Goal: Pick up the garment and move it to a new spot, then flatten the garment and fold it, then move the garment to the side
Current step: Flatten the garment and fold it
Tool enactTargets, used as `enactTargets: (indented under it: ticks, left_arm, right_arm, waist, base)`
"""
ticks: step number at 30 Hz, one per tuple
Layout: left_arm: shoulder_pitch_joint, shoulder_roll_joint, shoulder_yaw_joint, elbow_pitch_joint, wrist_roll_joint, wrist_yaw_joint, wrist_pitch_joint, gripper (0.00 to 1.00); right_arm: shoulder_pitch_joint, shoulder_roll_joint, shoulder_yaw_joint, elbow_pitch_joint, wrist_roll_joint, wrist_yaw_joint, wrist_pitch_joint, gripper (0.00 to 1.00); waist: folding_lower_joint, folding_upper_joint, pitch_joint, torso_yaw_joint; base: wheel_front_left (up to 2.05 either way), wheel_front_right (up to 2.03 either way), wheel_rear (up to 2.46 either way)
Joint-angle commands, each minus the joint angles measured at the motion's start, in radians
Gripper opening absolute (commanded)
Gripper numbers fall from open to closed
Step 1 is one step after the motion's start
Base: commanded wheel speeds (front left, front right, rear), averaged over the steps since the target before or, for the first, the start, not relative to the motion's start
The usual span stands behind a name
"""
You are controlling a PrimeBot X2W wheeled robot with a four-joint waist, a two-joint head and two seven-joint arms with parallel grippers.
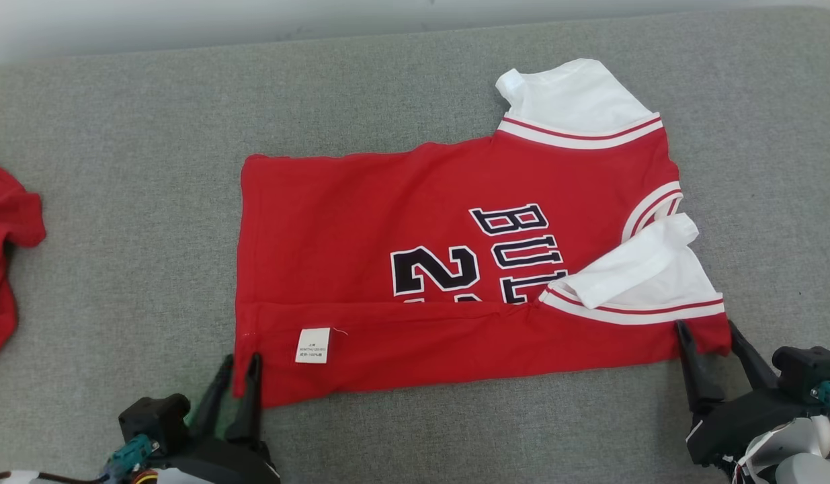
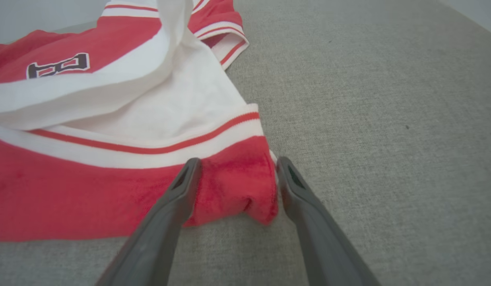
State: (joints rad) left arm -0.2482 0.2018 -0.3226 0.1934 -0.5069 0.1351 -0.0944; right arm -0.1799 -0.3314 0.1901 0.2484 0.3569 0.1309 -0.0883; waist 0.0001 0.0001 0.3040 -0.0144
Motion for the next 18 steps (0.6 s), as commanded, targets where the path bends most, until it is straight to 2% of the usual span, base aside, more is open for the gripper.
enactTargets:
  ticks: [1, 3, 7, 11, 18]
  left_arm:
    - [0.01, -0.015, -0.013, 0.019, -0.013, -0.011, 0.021, 0.0]
    - [0.013, -0.015, -0.013, 0.017, -0.028, -0.017, 0.032, 0.0]
    - [0.024, -0.017, -0.002, -0.019, -0.053, -0.027, 0.035, 0.0]
    - [0.055, -0.005, 0.015, -0.073, -0.074, -0.019, 0.037, 0.0]
    - [0.151, 0.03, 0.026, -0.206, -0.108, 0.001, 0.088, 0.0]
  right_arm:
    - [-0.009, -0.005, 0.005, 0.009, 0.014, 0.0, 0.0, 0.5]
    - [-0.014, -0.01, 0.007, 0.017, 0.027, 0.0, -0.005, 0.0]
    - [-0.017, -0.022, 0.011, 0.023, 0.047, 0.0, -0.003, 0.0]
    - [0.005, -0.031, 0.006, -0.002, 0.069, 0.0, 0.006, 0.0]
    - [0.12, -0.033, -0.039, -0.142, 0.08, -0.001, 0.082, 0.0]
  waist:
    - [-0.0001, -0.0001, 0.0, 0.0]
    - [-0.0001, -0.0001, -0.002, -0.001]
    - [-0.0001, -0.0001, -0.007, -0.001]
    - [-0.0001, -0.0001, -0.022, 0.002]
    - [-0.0001, -0.0001, -0.056, 0.014]
  base:
    - [0.0, 0.0, 0.0]
    - [0.0, 0.0, 0.0]
    - [0.0, 0.0, 0.0]
    - [0.0, 0.0, 0.0]
    - [0.0, 0.0, 0.0]
